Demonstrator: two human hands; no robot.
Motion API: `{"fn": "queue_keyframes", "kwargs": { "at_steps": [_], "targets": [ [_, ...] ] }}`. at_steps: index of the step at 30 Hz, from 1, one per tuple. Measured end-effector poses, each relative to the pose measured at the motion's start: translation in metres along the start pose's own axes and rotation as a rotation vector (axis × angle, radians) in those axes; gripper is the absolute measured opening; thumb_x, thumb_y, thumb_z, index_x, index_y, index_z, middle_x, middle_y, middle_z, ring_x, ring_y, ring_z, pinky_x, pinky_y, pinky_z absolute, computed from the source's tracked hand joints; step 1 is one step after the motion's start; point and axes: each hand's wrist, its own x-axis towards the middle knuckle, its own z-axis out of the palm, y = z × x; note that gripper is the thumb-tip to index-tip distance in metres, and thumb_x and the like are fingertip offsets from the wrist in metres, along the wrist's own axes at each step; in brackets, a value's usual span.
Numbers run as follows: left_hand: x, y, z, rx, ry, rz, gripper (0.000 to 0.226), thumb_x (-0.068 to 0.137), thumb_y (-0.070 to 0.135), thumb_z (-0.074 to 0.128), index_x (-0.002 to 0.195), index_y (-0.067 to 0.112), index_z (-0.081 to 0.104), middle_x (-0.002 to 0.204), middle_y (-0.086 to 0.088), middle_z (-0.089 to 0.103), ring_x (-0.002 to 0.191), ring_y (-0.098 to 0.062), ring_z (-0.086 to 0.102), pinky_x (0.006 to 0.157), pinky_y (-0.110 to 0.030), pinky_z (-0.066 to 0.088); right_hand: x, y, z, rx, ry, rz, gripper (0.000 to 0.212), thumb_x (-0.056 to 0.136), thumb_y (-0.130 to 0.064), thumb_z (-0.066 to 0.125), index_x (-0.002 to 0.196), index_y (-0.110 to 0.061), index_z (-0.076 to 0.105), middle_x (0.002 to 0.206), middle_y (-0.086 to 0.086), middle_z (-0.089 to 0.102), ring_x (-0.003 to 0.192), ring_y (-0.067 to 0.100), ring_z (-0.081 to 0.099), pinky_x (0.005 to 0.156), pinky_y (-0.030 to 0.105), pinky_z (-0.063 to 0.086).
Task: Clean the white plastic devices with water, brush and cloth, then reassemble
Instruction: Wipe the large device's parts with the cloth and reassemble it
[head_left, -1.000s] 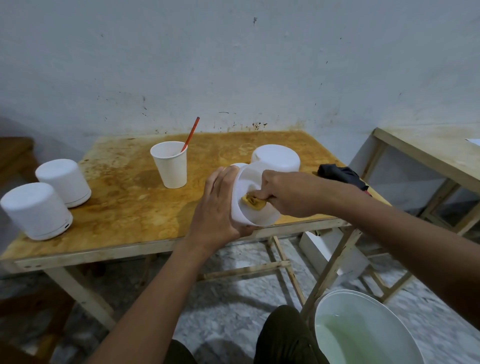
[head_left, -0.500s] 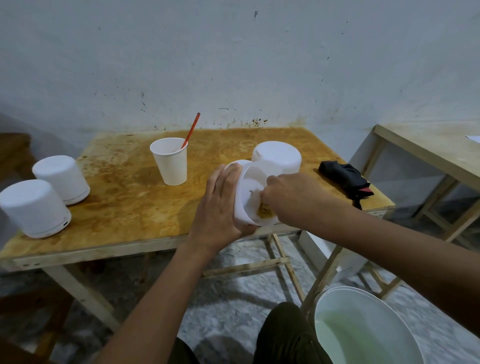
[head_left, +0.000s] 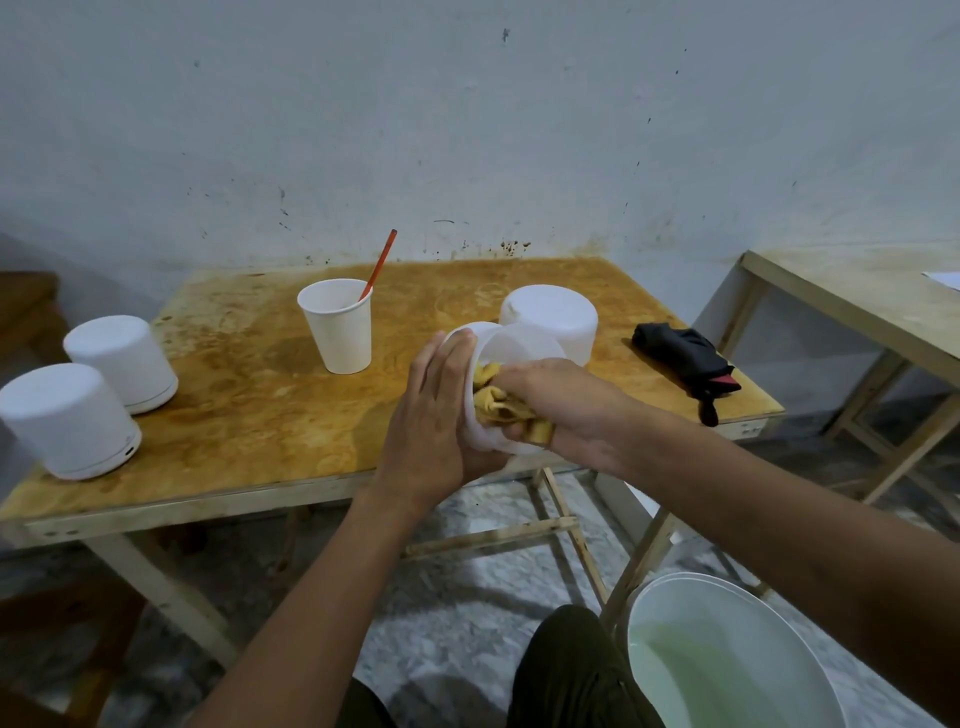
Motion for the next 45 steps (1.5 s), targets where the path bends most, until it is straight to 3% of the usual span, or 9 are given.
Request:
{"fn": "queue_keyframes", "kwargs": {
  "at_steps": [6,11,14,21,27,30,38,42,45],
  "targets": [
    [0.0,-0.002,0.002,0.045,-0.028,-0.015,0.11,0.066,0.06,0.074,0.149,0.012,0.021,0.153,-0.004,0.027,0.145,-0.029,0.022,0.11,-0.038,0.031,0.008,-0.007,0.008,0.6,0.13,0.066,0.01,0.093,0.001,0.057,0.086,0.001,0.064,0.072,0.012,0.063,0.062,0.016,0.06,0.043,0.017,0.044],
    [0.0,0.0,0.001,-0.011,0.005,-0.038,0.105,0.064,0.062,0.07,0.147,0.019,0.022,0.149,0.006,0.024,0.143,-0.025,0.023,0.11,-0.036,0.031,0.005,0.007,0.005,0.021,0.088,-0.083,0.015,0.092,-0.01,0.063,0.096,-0.005,0.076,0.093,0.014,0.075,0.085,0.023,0.072,0.076,0.034,0.06],
    [0.001,0.0,0.001,-0.038,0.022,-0.057,0.103,0.062,0.057,0.071,0.146,0.021,0.023,0.147,0.008,0.023,0.143,-0.023,0.023,0.11,-0.038,0.034,-0.001,0.003,0.006,-0.046,0.05,-0.096,0.015,0.092,-0.008,0.062,0.093,-0.003,0.076,0.084,0.013,0.074,0.071,0.017,0.069,0.066,0.026,0.058],
    [0.001,-0.002,0.003,0.04,-0.023,-0.028,0.112,0.062,0.065,0.07,0.149,0.016,0.019,0.152,0.001,0.024,0.145,-0.027,0.021,0.111,-0.036,0.03,0.011,-0.014,0.004,0.742,0.147,0.127,0.013,0.095,0.001,0.056,0.085,0.005,0.062,0.072,0.015,0.062,0.059,0.016,0.06,0.049,0.018,0.053],
    [0.003,-0.003,0.005,0.067,-0.031,-0.025,0.116,0.061,0.064,0.076,0.149,0.013,0.02,0.152,-0.003,0.027,0.143,-0.03,0.025,0.109,-0.041,0.033,0.013,-0.005,0.002,0.903,0.258,0.02,0.015,0.092,0.006,0.057,0.105,0.01,0.063,0.087,0.022,0.065,0.062,0.018,0.062,0.056,0.023,0.058],
    [0.002,-0.002,0.002,0.01,0.0,-0.067,0.116,0.058,0.062,0.079,0.147,0.016,0.021,0.147,0.004,0.026,0.14,-0.027,0.027,0.106,-0.041,0.034,0.002,-0.002,-0.012,0.557,0.272,-0.146,0.009,0.091,-0.002,0.064,0.093,0.002,0.071,0.087,0.017,0.072,0.068,0.018,0.068,0.064,0.024,0.059],
    [0.007,0.002,0.0,0.019,-0.007,-0.074,0.12,0.051,0.046,0.092,0.145,0.019,0.022,0.144,0.009,0.024,0.137,-0.024,0.026,0.102,-0.039,0.036,0.007,-0.01,-0.054,-1.432,0.19,-1.096,0.03,0.083,-0.005,0.067,0.109,-0.019,0.074,0.108,0.001,0.071,0.092,0.025,0.067,0.055,0.039,0.055],
    [0.006,0.003,0.003,0.09,-0.032,-0.027,0.12,0.055,0.052,0.088,0.147,0.013,0.021,0.148,0.002,0.024,0.14,-0.027,0.024,0.1,-0.038,0.036,0.019,-0.006,-0.045,-1.88,0.164,-1.218,0.041,0.067,0.003,0.077,0.106,-0.01,0.071,0.108,0.007,0.067,0.091,0.027,0.063,0.053,0.036,0.053],
    [0.005,0.001,0.003,0.082,-0.024,-0.042,0.12,0.056,0.053,0.088,0.147,0.016,0.02,0.148,0.002,0.024,0.141,-0.027,0.024,0.102,-0.037,0.035,0.015,-0.01,-0.037,-2.062,0.171,-1.093,0.033,0.083,0.002,0.058,0.113,-0.012,0.067,0.117,0.006,0.061,0.105,0.025,0.057,0.069,0.034,0.052]
  ]
}}
